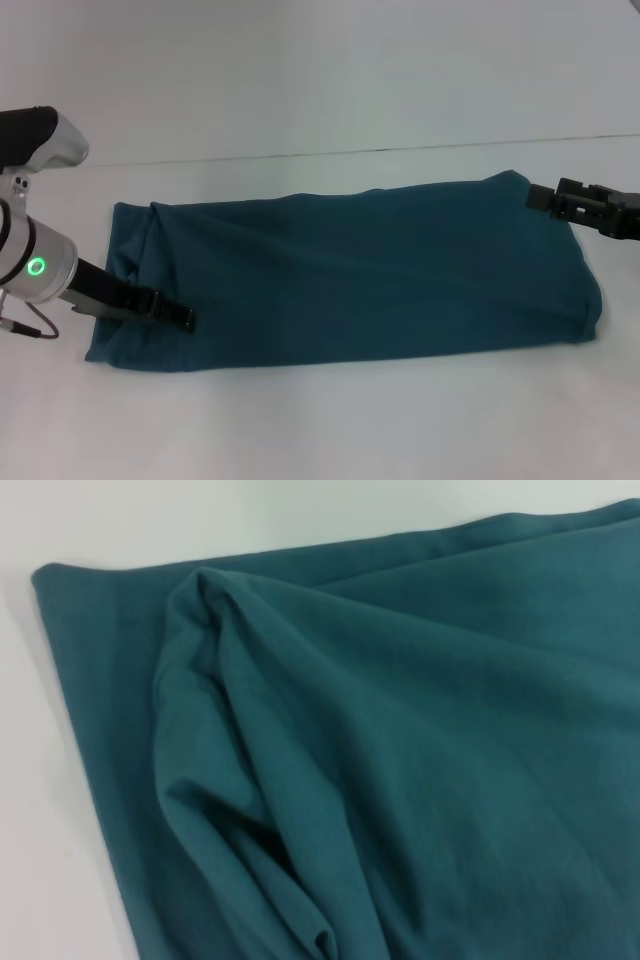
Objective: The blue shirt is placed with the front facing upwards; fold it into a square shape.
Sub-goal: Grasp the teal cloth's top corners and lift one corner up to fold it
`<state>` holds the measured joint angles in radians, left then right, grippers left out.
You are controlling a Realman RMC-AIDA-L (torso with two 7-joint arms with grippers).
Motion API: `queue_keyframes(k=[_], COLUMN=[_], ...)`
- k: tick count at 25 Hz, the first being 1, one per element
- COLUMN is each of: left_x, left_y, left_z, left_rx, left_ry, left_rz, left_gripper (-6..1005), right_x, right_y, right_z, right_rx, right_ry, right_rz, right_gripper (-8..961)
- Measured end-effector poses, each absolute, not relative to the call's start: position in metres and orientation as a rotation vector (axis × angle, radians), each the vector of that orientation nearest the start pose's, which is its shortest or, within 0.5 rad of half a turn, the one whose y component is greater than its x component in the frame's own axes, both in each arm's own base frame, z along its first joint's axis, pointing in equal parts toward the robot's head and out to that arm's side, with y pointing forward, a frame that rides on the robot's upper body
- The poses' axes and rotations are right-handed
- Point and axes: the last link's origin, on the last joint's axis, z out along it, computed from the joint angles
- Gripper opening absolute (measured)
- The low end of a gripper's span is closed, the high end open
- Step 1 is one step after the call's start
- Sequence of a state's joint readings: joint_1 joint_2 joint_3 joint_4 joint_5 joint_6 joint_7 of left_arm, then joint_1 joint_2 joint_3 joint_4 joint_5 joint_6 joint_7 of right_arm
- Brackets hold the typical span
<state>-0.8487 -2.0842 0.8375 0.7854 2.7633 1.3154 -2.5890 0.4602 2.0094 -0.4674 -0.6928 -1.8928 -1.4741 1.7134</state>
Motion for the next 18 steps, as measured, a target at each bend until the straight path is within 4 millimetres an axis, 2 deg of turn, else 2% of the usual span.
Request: queue_keyframes(k=[18], left_x=[-0.2377], left_y=[0.4105], left_z=[0.0027], left_rx=[-2.268], left_ry=[-1.469], left_rz=[0.240], left_gripper=[905], right_x=[0.3088], right_y=[0.3435], right_z=[0.0781], right_rx=[-2.209], right_ry=[1.089], right_rz=[0.904], right_gripper=[924])
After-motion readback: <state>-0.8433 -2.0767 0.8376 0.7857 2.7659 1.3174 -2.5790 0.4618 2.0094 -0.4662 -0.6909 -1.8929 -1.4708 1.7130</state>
